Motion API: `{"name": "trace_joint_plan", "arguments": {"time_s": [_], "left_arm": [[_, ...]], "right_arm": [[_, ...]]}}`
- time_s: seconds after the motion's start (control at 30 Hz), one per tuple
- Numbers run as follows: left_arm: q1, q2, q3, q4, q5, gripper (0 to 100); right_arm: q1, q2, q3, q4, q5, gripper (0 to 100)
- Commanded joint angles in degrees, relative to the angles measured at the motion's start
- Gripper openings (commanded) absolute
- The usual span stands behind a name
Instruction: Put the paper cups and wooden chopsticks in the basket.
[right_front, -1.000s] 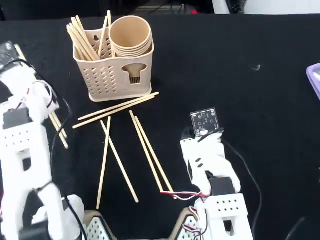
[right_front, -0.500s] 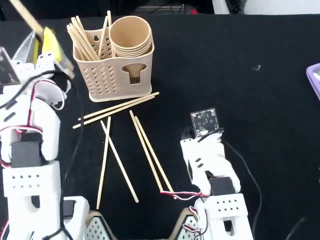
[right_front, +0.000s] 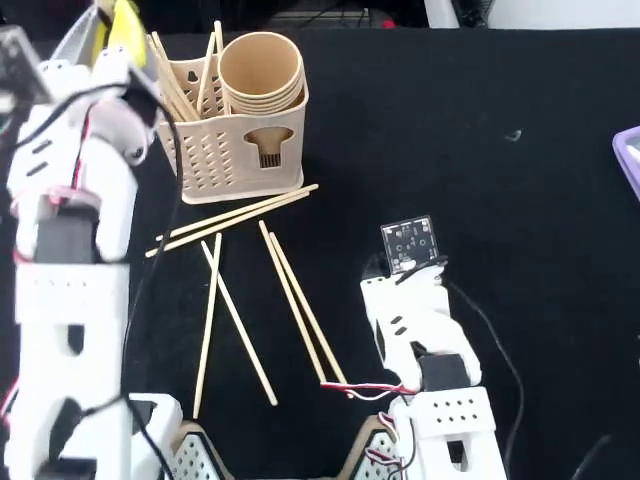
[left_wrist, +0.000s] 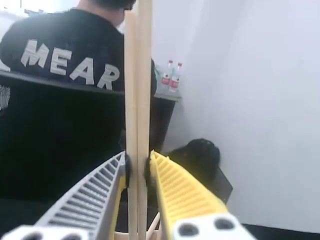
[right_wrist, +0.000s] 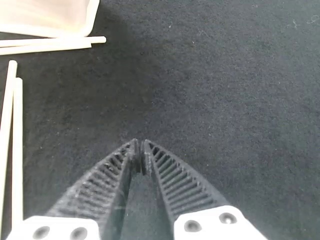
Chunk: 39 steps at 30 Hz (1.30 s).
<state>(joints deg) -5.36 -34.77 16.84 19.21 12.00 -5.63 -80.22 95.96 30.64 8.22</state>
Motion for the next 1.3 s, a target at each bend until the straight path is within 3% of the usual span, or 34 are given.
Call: {"name": "trace_joint_plan", "arguments": {"time_s": [0.0,0.37,0.53,0.67,0.87,1.13,1.27], "left_arm": [[0.66,5.63,-6.81,-0.79,0.53,3],[0.75,10.99,-4.26,-0.7,0.18,3],[0.75,10.99,-2.77,-0.53,0.53,17],[0.75,10.99,-4.88,2.55,0.53,16],[-0.04,10.9,-10.42,12.22,0.35,16],[-7.87,5.19,-14.37,34.2,0.09,16],[-13.23,0.26,-12.62,46.77,0.0,16]], "right_arm": [[-0.44,-1.1,-0.13,-1.32,-0.18,1.8],[-0.44,-1.1,-0.13,-1.32,-0.18,2.1],[-0.44,-1.1,-0.13,-1.32,-0.18,2.1],[-0.44,-1.1,-0.13,-1.32,-0.18,2.1],[-0.44,-1.1,-0.13,-1.32,-0.18,2.1],[-0.44,-1.1,-0.22,-0.88,-0.18,2.3],[-0.44,-1.1,-4.18,4.92,0.35,4.7]]}}
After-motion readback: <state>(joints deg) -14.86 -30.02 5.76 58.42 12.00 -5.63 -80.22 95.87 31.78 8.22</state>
